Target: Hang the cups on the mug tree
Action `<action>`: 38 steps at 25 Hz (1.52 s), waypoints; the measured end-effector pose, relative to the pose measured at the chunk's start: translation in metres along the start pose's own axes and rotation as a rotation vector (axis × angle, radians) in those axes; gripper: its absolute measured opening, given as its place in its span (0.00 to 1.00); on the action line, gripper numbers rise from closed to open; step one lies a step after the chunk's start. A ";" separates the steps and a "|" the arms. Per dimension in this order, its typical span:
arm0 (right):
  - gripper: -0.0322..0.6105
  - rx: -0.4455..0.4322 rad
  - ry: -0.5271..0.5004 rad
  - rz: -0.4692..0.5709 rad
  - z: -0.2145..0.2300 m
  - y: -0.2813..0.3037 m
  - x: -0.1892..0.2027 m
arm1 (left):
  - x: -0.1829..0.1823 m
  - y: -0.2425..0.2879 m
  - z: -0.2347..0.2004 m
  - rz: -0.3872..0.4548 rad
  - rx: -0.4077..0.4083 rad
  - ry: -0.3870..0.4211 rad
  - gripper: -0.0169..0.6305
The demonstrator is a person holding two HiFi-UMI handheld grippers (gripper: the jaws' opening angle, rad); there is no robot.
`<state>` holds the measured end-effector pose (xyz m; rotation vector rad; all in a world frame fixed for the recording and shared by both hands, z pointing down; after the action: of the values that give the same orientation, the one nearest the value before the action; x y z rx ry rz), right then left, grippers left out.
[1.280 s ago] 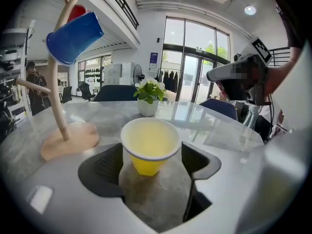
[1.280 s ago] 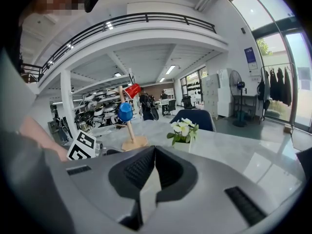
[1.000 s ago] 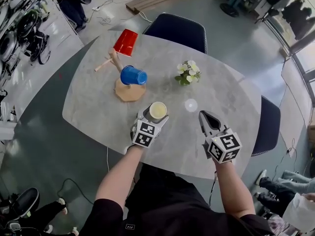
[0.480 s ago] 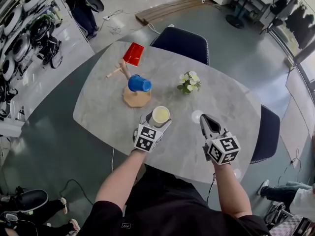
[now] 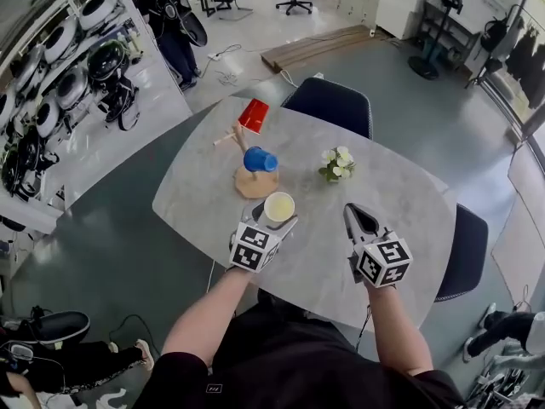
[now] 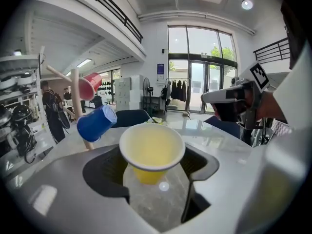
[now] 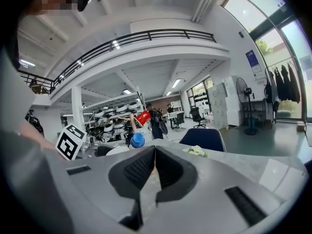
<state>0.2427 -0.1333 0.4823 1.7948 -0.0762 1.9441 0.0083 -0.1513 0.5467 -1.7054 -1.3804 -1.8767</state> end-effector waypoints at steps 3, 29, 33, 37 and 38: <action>0.07 -0.015 0.003 0.008 -0.006 0.006 -0.006 | -0.008 -0.017 -0.001 -0.002 -0.024 0.012 0.55; 0.07 0.084 -0.009 0.002 -0.204 0.120 -0.026 | 0.009 -0.159 -0.181 0.012 0.124 0.104 0.55; 0.07 0.102 -0.009 -0.018 -0.219 0.119 -0.020 | 0.015 -0.163 -0.189 0.001 0.151 0.100 0.55; 0.07 0.114 -0.003 -0.026 -0.215 0.111 -0.019 | 0.015 -0.157 -0.185 -0.007 0.157 0.095 0.55; 0.07 0.115 -0.004 -0.023 -0.214 0.109 -0.021 | 0.014 -0.155 -0.184 -0.010 0.156 0.093 0.55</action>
<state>0.0038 -0.1584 0.4648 1.8640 0.0559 1.9653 -0.2243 -0.2055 0.5128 -1.5215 -1.4590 -1.7783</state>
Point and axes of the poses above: the fingertips, and each gripper's own axes: y forward along the fingers, z to its right, x out of its underside, the point moved 8 cm from there along -y, backward along the fingers, and after that the axes turned 13 degrees about x, right-handed, at the moved point
